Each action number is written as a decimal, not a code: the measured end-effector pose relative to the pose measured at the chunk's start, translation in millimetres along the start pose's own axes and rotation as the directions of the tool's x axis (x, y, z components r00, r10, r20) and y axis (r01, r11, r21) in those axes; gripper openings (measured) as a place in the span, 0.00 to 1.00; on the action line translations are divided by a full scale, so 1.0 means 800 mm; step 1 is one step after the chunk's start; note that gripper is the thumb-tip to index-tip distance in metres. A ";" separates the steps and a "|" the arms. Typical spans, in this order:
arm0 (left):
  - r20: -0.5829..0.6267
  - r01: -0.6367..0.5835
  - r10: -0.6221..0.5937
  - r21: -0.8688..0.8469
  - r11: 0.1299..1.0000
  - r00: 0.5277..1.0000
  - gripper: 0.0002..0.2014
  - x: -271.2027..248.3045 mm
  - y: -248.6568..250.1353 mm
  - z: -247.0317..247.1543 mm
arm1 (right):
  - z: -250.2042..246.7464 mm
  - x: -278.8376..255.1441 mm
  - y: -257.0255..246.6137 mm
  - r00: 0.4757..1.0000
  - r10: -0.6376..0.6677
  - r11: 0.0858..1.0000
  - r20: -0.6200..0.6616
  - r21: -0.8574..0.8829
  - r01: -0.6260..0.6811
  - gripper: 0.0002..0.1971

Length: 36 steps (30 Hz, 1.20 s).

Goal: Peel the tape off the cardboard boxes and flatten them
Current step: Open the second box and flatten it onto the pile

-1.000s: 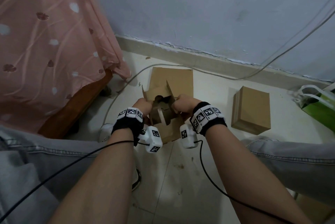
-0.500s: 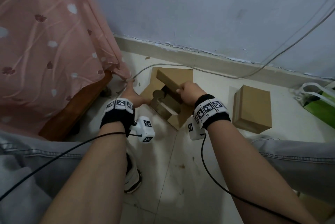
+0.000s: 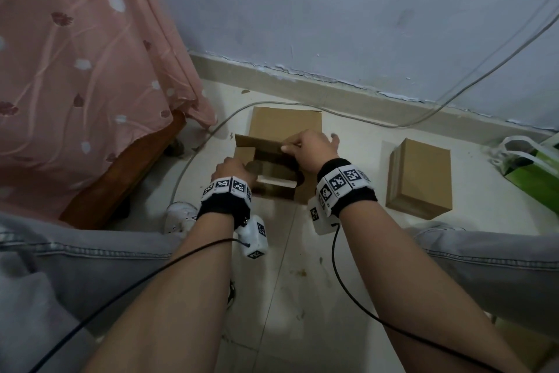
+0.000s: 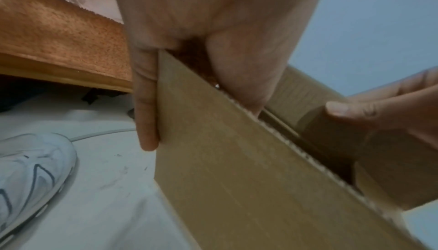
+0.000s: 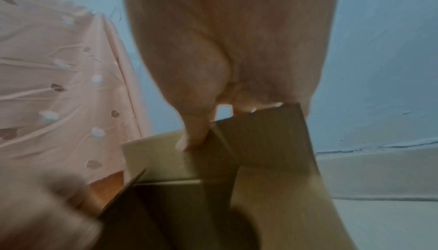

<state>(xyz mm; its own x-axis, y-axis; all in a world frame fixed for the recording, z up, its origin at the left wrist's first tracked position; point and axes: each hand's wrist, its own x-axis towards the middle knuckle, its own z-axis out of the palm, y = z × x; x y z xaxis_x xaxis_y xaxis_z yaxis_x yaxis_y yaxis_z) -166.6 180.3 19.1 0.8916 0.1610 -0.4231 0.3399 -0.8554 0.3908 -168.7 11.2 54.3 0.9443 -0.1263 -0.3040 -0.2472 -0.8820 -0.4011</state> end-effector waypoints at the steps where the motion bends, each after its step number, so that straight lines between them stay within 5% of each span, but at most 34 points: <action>1: -0.008 0.006 -0.006 -0.025 1.000 1.000 0.12 0.001 0.004 -0.003 | 0.005 0.002 0.000 0.997 0.069 0.997 -0.035 -0.023 -0.069 0.22; 4: -0.033 0.019 -0.019 0.005 1.000 0.999 0.10 0.005 0.012 -0.015 | 0.012 -0.004 -0.004 0.940 0.338 0.928 0.044 0.148 -0.341 0.58; 9: 0.015 -0.010 0.010 0.041 0.999 1.000 0.08 0.005 0.012 -0.015 | 0.019 0.000 0.005 0.860 0.477 0.800 0.184 0.314 -0.511 0.68; 16: 0.047 -0.024 0.029 -0.092 0.995 0.999 0.08 0.015 0.003 -0.015 | 0.030 -0.002 0.026 0.838 0.536 0.784 0.103 0.306 -0.540 0.55; 19: 0.145 -0.035 0.064 -0.198 0.980 0.987 0.14 0.017 0.002 -0.025 | 0.017 0.003 0.034 0.870 0.483 0.830 0.099 0.266 -0.491 0.30; 21: 0.336 -0.064 0.142 -0.232 0.971 0.931 0.24 0.010 0.000 -0.038 | 0.003 0.004 0.043 0.895 0.437 0.850 0.091 0.284 -0.444 0.16; 24: 0.543 -0.129 0.223 -0.206 0.970 0.810 0.50 0.013 -0.016 -0.041 | -0.019 0.008 0.058 0.912 0.402 0.845 0.083 0.351 -0.404 0.14; 27: 0.414 -0.150 0.250 -0.259 0.954 0.875 0.69 0.022 -0.028 -0.028 | -0.036 0.012 0.063 0.932 0.338 0.831 0.129 0.424 -0.360 0.14; 30: 0.272 -0.189 0.237 -0.191 0.963 0.933 0.69 0.023 -0.028 -0.025 | -0.039 0.015 0.070 0.939 0.277 0.864 0.203 0.375 -0.336 0.11; 32: 0.278 -0.201 0.279 -0.277 0.939 0.919 0.69 0.032 -0.037 -0.021 | -0.037 0.018 0.076 0.929 0.232 0.867 0.288 0.372 -0.332 0.05; 36: 0.298 -0.195 0.328 -0.399 0.896 0.896 0.66 0.040 -0.052 -0.023 | -0.042 -0.007 0.082 0.912 0.174 0.595 0.370 0.699 -0.397 0.11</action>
<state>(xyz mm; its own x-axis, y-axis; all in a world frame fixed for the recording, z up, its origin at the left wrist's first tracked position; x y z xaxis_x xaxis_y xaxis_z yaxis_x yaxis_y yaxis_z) -146.6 229.9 3.9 0.8215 -0.2831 -0.4950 0.2497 -0.6018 0.7586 -182.9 -61.3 58.8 0.7379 -0.1010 -0.6673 -0.6741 -0.1577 -0.7216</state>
